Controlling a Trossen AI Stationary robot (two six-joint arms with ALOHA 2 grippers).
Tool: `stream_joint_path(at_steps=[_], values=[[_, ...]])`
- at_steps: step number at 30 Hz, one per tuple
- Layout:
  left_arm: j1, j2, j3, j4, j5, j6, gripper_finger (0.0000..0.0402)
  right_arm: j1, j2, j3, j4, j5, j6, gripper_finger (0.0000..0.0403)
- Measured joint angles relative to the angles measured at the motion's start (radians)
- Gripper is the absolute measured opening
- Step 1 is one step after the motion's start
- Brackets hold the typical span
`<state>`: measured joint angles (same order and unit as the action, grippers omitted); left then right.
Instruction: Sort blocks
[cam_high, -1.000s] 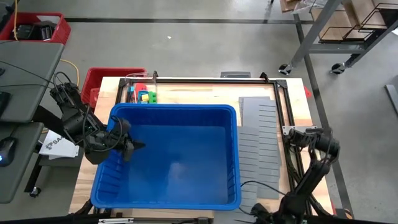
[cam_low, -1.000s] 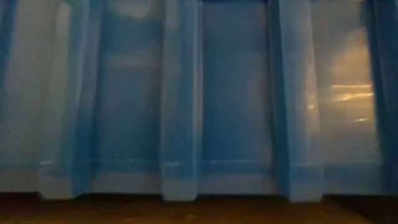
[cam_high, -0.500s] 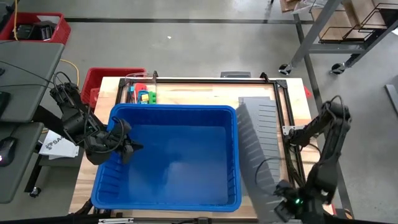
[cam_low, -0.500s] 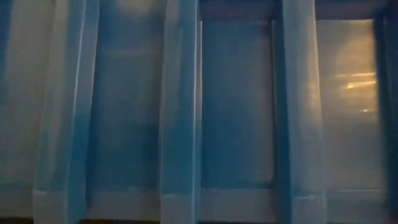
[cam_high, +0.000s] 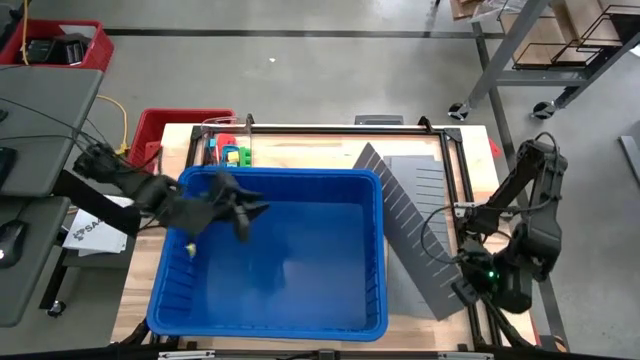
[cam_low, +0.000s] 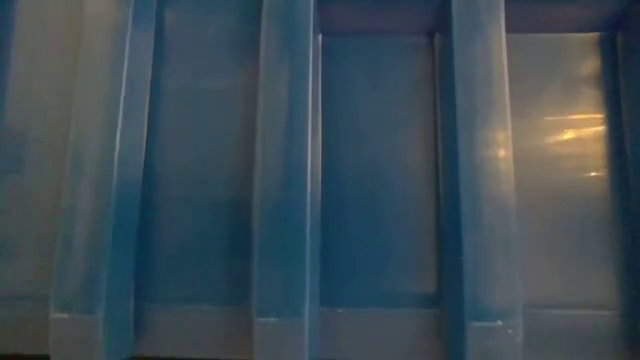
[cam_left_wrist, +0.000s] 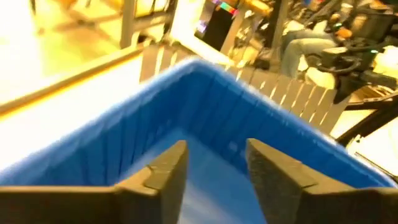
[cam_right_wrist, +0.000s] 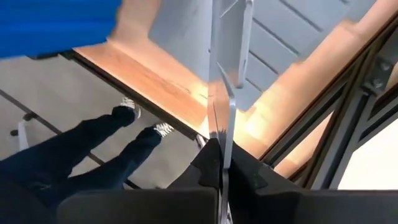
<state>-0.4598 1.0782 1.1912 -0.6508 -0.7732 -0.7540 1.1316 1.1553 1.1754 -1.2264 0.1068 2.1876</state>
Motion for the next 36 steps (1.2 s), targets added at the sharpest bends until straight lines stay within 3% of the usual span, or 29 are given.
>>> stream_joint_path(at_steps=[3,6,9,12,21,27,31,33,36], values=[[0.135,0.054,0.0,0.194,0.11,0.206,0.0198,-0.017,-0.021,0.002,-0.024,0.004,0.0,0.0],[0.271,0.125,0.002,0.383,0.285,0.353,0.0214,-0.024,-0.024,0.039,-0.095,0.031,-0.002,0.0],[0.385,0.226,0.062,0.438,0.444,0.445,0.0218,-0.027,-0.015,0.121,-0.213,0.074,-0.011,0.0],[0.465,0.345,0.165,0.422,0.535,0.567,0.0218,-0.03,0.003,0.221,-0.351,0.11,-0.016,0.0],[0.542,0.694,0.6,0.356,0.666,0.893,0.0218,-0.059,0.004,0.279,-0.347,0.267,-0.047,0.0],[0.575,0.935,0.936,0.063,0.794,0.962,0.0218,-0.067,0.018,0.279,-0.345,0.276,-0.102,0.0],[0.605,1.068,1.11,-0.043,0.877,0.966,0.0218,-0.068,0.022,0.279,-0.347,0.29,-0.101,0.0],[0.617,1.114,1.164,-0.05,0.903,0.965,0.0218,-0.069,0.024,0.279,-0.344,0.3,-0.101,0.0],[0.622,1.125,1.149,-0.022,0.91,0.947,0.0218,-0.082,0.024,0.281,-0.337,0.351,-0.1,0.0]])
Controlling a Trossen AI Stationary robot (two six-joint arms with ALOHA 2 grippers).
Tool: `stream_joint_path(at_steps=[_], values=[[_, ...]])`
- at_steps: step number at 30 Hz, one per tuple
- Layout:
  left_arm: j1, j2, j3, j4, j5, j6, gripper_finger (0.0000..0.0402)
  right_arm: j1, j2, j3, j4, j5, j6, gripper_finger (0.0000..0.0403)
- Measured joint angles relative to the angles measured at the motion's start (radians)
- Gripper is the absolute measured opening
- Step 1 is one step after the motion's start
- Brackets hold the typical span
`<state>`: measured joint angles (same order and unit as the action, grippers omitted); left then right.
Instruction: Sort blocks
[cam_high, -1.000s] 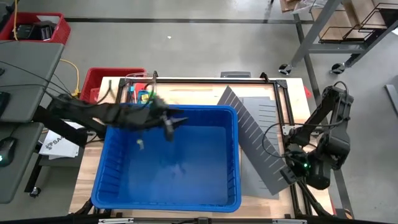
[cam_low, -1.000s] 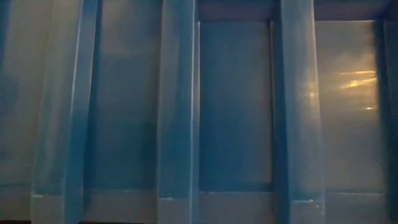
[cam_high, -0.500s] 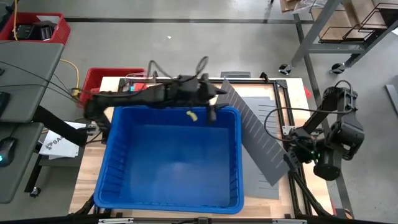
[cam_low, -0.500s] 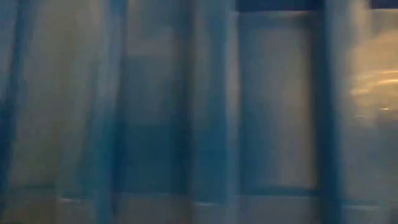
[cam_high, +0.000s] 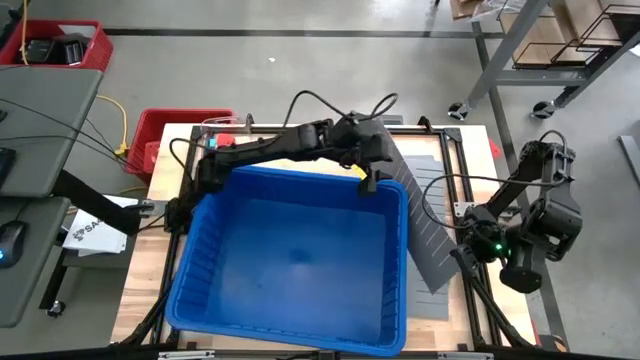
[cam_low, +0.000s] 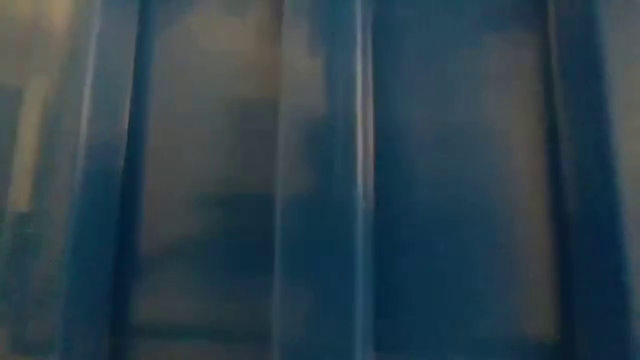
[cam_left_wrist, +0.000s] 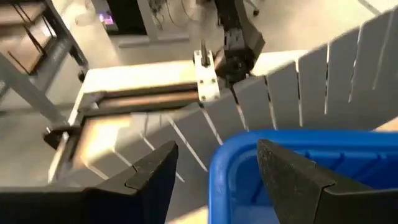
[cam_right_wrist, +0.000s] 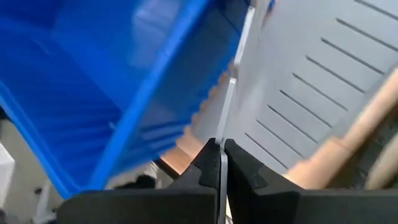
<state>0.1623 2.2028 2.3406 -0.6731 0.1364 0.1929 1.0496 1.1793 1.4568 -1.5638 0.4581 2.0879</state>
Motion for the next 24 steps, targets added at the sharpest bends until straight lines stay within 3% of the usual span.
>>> stream_joint_path(at_steps=[6,13,24], values=[[-0.003,-0.035,0.014,-0.125,0.004,-0.008,0.0218,-0.047,0.002,0.084,-0.01,0.079,-0.051,0.0],[-0.006,-0.227,0.015,-0.345,-0.016,-0.004,0.0218,-0.165,0.003,0.171,-0.01,0.25,-0.179,0.0],[-0.03,-0.575,0.017,-0.471,-0.284,-0.026,0.0218,-0.359,0.006,0.34,-0.005,0.406,-0.47,0.0]])
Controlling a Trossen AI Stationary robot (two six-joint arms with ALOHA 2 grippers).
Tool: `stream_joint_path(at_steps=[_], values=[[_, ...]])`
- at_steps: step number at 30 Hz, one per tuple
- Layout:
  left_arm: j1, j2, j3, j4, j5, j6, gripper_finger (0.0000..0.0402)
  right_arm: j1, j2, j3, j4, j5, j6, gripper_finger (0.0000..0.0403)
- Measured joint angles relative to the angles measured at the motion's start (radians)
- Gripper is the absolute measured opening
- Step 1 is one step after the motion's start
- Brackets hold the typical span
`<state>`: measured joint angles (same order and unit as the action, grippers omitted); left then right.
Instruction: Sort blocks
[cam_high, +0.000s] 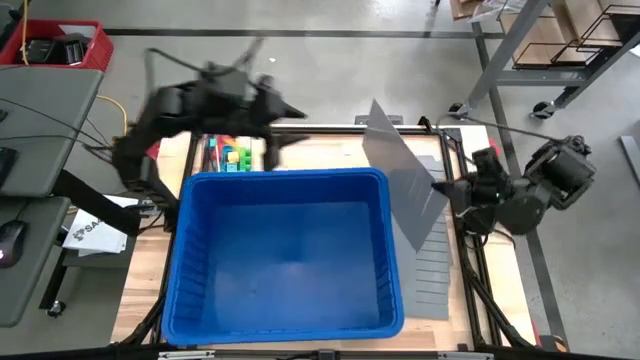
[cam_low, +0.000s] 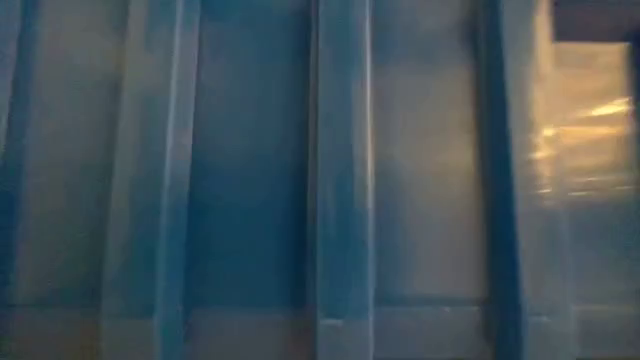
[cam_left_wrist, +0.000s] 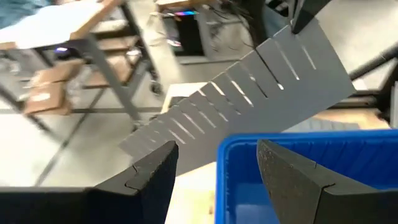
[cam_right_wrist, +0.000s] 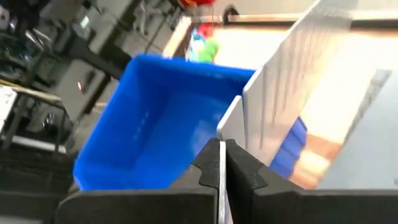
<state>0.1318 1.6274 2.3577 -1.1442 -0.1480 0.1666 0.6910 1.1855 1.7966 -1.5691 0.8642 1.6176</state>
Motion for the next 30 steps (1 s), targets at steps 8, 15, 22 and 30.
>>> stream_joint_path(at_steps=[8,15,22,30], values=[[-0.005,-0.115,-0.001,-0.161,-0.105,-0.114,0.0218,-0.079,0.062,0.154,0.033,0.056,-0.199,0.0],[-0.026,-0.131,-0.002,-0.255,-0.138,-0.163,0.0218,-0.119,0.14,0.308,0.041,0.093,-0.348,0.0],[-0.044,-0.13,-0.002,-0.334,-0.188,-0.178,0.0218,-0.124,0.214,0.475,0.109,0.153,-0.522,0.0],[-0.05,-0.131,-0.002,-0.424,-0.255,-0.253,0.0218,-0.121,0.275,0.544,0.305,0.126,-0.731,0.0]])
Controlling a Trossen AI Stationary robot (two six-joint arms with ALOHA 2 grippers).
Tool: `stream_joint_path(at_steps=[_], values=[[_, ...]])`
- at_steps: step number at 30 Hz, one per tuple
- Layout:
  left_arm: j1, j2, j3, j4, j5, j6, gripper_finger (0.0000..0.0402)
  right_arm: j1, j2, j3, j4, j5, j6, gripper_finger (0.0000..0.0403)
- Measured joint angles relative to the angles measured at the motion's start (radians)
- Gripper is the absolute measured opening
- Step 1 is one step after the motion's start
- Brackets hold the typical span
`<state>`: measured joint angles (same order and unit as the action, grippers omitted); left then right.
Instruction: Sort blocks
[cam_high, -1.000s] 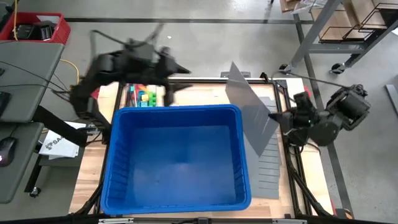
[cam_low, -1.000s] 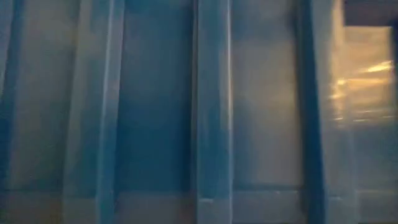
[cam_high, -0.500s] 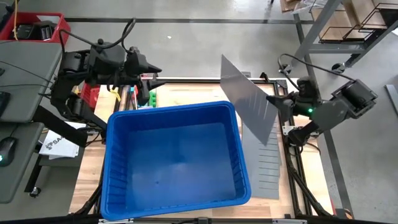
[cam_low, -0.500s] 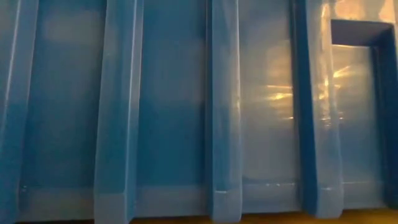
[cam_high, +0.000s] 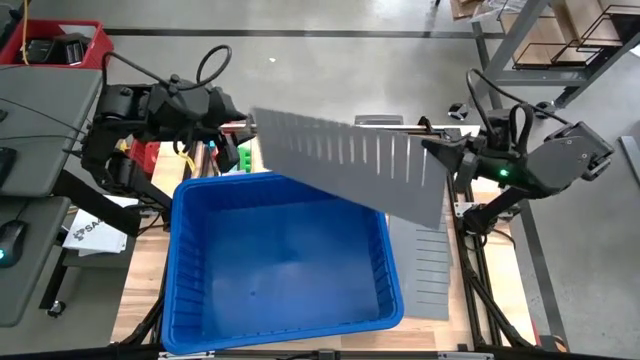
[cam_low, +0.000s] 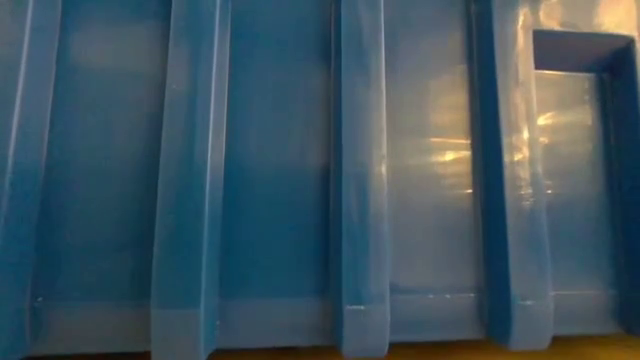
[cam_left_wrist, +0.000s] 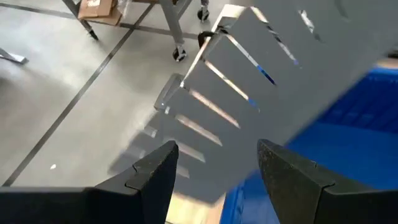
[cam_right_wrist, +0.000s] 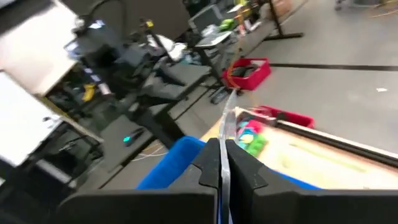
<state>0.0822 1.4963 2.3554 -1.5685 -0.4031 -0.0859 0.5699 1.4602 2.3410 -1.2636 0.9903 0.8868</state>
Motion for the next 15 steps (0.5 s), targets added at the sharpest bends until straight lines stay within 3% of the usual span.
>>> stream_joint_path(at_steps=[15], values=[[0.0,-0.136,0.0,0.021,-0.036,-0.062,0.0218,0.081,0.047,-0.01,0.246,-0.025,-0.149,0.0]])
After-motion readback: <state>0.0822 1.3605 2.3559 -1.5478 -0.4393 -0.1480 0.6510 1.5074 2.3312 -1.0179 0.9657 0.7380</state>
